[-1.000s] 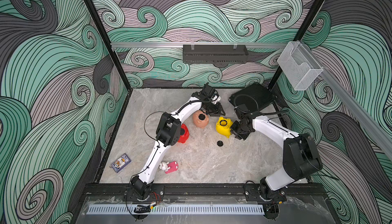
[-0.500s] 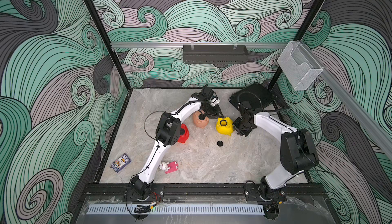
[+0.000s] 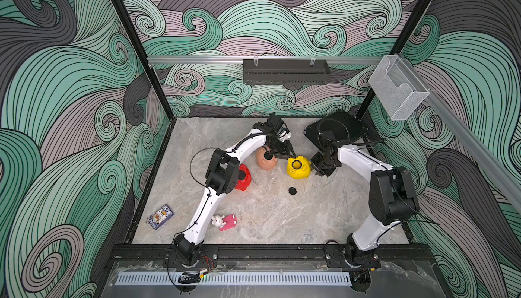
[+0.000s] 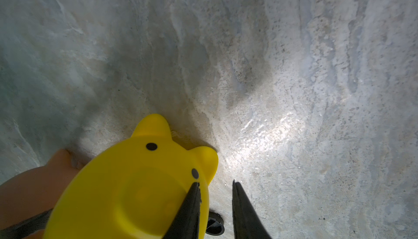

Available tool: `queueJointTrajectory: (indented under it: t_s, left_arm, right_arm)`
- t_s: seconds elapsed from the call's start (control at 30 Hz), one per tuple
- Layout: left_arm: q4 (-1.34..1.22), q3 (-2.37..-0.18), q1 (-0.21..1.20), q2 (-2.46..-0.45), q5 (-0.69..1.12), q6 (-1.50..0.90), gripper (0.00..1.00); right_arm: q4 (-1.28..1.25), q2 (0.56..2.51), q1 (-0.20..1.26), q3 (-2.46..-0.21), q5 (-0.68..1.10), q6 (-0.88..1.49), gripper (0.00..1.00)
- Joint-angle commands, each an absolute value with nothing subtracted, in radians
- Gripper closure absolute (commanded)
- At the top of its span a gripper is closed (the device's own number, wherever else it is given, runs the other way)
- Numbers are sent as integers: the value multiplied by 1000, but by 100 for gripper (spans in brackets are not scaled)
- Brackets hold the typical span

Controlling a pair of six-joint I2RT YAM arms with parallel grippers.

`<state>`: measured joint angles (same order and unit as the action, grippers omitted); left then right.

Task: Close piggy banks
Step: Adjust the piggy bank at the center of the board.

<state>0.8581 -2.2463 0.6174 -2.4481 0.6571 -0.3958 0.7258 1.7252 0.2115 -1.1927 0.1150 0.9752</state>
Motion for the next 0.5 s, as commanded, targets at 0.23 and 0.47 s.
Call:
queueJointTrajectory:
  t_s: [0.23, 0.47]
  left_arm:
    - [954, -2244, 606, -2389, 581, -358, 58]
    - [968, -2240, 584, -2370, 545, -362, 55]
  right_arm:
    - [728, 1801, 205, -1287, 136, 958, 72]
    - [728, 1836, 205, -1332, 143, 939, 73]
